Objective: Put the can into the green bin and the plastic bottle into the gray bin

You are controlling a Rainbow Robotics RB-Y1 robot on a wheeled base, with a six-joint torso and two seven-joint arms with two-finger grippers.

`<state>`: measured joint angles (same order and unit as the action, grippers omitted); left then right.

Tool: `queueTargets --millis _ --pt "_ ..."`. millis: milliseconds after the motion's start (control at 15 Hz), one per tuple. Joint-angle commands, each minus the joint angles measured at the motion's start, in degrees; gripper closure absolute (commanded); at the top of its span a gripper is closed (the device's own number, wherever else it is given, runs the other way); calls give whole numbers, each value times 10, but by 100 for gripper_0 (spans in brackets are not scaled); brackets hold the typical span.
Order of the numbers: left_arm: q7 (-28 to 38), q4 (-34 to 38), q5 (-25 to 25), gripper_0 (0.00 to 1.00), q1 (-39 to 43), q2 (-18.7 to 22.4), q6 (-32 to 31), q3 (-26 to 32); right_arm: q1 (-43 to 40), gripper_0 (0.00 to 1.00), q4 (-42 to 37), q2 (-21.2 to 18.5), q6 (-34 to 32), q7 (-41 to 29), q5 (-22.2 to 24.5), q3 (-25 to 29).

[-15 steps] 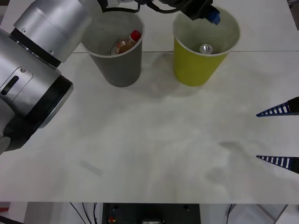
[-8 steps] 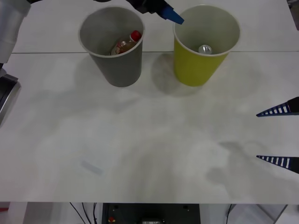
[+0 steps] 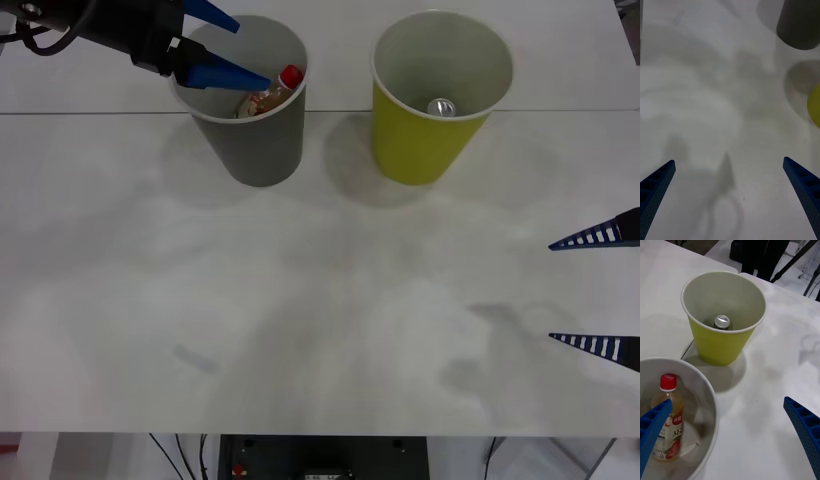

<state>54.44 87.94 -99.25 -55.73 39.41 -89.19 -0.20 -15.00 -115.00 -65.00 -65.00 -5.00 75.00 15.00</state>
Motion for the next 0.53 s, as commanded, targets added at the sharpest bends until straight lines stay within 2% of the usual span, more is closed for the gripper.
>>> queueTargets --millis 67,333,533 --pt "-80 53 32 0 89 29 -6 49 0 0 0 0 0 0 0 0" --pt "-139 165 34 0 208 63 -6 93 0 0 0 0 0 0 0 0" --pt "-170 234 37 0 287 68 -6 127 0 0 0 0 0 0 0 0"
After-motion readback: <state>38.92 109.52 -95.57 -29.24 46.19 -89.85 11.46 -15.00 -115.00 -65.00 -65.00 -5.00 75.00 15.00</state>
